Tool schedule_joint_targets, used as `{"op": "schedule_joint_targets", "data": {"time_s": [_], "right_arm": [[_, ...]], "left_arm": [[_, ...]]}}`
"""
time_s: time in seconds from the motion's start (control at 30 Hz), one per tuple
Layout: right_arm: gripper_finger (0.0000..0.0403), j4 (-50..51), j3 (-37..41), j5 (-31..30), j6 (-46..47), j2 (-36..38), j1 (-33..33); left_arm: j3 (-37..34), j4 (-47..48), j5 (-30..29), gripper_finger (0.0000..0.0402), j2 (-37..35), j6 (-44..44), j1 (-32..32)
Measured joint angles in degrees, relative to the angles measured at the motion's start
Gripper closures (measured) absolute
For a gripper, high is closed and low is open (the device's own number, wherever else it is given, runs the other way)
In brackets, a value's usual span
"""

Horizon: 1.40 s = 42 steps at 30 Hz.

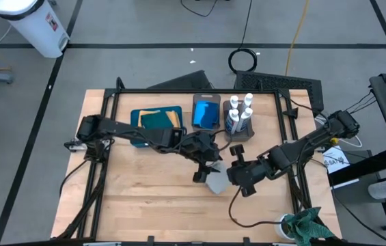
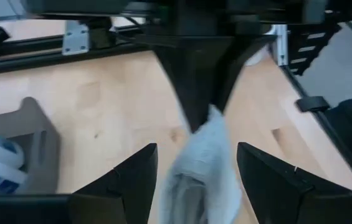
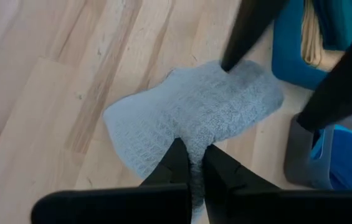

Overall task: Pick & Place Kitchen Items
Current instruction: Put the gray microfiber towel into the blue bin

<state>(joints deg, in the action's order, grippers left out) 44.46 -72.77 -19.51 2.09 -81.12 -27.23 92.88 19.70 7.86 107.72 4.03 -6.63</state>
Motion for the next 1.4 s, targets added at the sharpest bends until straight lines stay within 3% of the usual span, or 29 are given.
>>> {"op": "schedule_joint_targets", "data": {"time_s": [0.17,0.37,1.03,1.23,1.4], "right_arm": [[0.0403,-0.08,0.0,-1.72,-0.55,0.0,-1.21],[0.0403,-0.98,0.0,-6.14,-2.02,0.15,-1.37],[0.0403,-4.33,-0.02,-7.49,-5.25,0.2,-1.39],[0.0403,-3.35,-0.02,-7.49,-4.77,0.2,-1.39],[0.0403,-3.49,-0.02,-7.3,-4.45,0.2,-1.4]], "left_arm": [[-0.02,0.13,-0.08,0.0176,0.0,-0.49,1.35],[-0.04,1.57,6.93,0.0176,0.51,0.83,1.88],[-0.09,-0.26,9.31,0.0176,2.58,4.65,2.44],[-0.09,-0.24,13.03,0.0177,2.58,4.75,2.43],[-0.09,-0.23,13.09,0.0215,2.58,6.4,1.87]]}}
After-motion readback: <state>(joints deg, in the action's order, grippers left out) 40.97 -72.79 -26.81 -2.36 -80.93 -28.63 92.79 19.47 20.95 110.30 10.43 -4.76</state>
